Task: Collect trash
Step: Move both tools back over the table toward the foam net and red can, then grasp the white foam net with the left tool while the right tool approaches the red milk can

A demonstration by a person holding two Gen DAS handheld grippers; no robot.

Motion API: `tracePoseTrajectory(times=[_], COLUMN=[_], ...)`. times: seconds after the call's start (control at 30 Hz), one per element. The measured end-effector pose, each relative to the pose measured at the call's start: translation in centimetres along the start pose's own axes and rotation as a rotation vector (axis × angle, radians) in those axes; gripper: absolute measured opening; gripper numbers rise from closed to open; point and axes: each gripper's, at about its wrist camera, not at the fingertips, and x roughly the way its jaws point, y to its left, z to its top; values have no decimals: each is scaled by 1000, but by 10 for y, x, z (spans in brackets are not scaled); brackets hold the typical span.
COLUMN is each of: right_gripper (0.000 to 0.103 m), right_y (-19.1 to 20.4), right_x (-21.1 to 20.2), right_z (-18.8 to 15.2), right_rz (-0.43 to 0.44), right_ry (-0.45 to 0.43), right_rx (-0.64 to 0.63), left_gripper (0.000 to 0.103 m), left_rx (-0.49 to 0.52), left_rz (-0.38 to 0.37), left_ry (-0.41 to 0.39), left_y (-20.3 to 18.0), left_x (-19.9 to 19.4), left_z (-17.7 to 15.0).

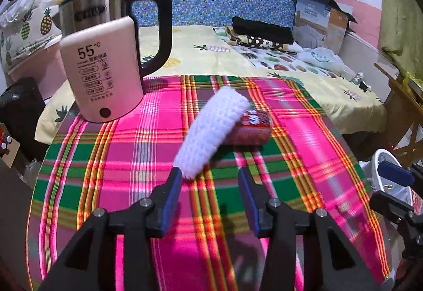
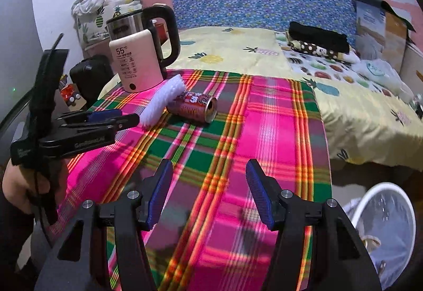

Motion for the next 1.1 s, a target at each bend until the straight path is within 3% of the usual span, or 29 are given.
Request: tracePoseTrajectory(times=[0.33,0.37,0.4,0.43,0.53,0.87,1.1], right_gripper=[59,59,59,59,59,59,59], right_y=[0,0,0,1,2,14,30], right_x=[31,35,38,43,54,97,106], right_z=[21,23,25,28,34,54,55], right_rz=[1,2,3,8,14,40,69], right_ry=[29,32,37,42,49,99,120], right_rx=[-21,-24,-25,-27,-33,-43,-62], left_gripper=[49,46,30,21,14,14,14], left_rx=[7,5,1,-3,-29,-56,-66], left_rz=[-37,-40,-39,-27,-2,55,46], left_ry=[50,51,54,59,54,67,93], left_y=[8,9,11,14,25,65,76], left_x=[52,54,56,57,53,42,52], left_z=[18,18,18,18,15,15,20])
